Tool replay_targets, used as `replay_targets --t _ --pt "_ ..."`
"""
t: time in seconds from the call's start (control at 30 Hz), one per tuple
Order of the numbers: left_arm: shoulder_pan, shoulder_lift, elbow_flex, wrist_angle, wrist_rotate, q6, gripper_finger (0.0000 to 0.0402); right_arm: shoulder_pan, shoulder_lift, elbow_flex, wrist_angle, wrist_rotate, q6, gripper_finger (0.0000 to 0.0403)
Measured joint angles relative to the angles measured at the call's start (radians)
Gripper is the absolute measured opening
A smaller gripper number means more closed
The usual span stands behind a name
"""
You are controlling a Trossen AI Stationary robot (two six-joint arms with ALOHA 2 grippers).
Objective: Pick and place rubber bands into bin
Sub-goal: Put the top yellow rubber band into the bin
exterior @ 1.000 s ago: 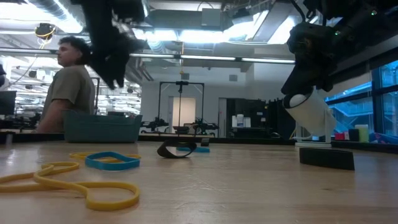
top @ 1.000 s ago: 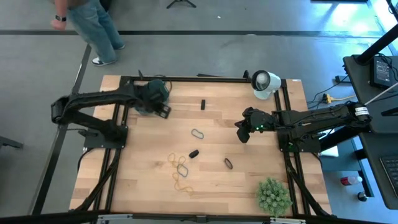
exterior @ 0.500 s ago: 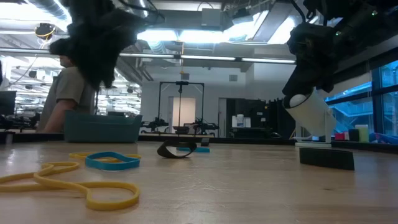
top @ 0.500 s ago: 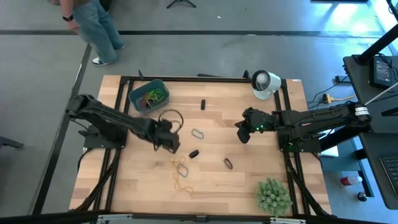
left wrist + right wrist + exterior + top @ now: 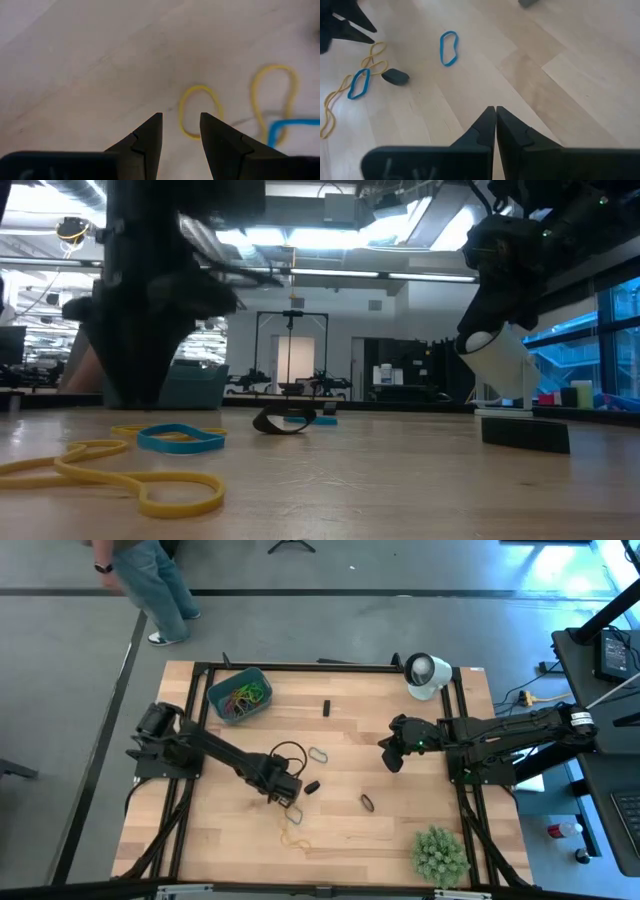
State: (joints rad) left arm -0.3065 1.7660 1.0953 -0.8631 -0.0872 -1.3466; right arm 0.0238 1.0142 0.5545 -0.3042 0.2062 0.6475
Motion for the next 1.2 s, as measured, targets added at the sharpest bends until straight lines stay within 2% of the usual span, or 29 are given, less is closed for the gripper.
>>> replay_targets --t 0.23,0.3,0.43,0.53,0.73,1.03,1.2 --pt "0.037 0.039 -0.041 0.081 0.060 0.023 0.0116 0.000 0.000 0.000 -0.008 0.000 -0.001 0.0019" --pt "0.039 0.045 -0.043 0.084 0.069 0.023 0.0092 0.000 0.000 0.000 -0.008 0.000 -0.001 0.0019" --pt "0.043 0.042 -0.044 0.095 0.094 0.024 0.0016 0.000 0.000 0.000 -0.008 0.000 -0.001 0.0019" --pt "0.042 0.028 -0.043 0.087 0.102 0.024 0.0004 0.000 0.000 0.000 -0.008 0.000 0.000 0.0019" --pt "0.039 -0.057 0.023 -0.027 0.094 0.001 0.0002 0.000 0.000 0.000 -0.006 0.002 -0.001 0.0019" --pt "0.021 -0.164 0.219 -0.316 -0.033 -0.010 0.0002 0.000 0.000 0.000 -0.001 0.003 -0.005 0.0019" --pt "0.065 -0.219 0.295 -0.455 -0.118 0.031 0.0002 0.000 0.000 0.000 0.001 0.003 -0.005 0.0019"
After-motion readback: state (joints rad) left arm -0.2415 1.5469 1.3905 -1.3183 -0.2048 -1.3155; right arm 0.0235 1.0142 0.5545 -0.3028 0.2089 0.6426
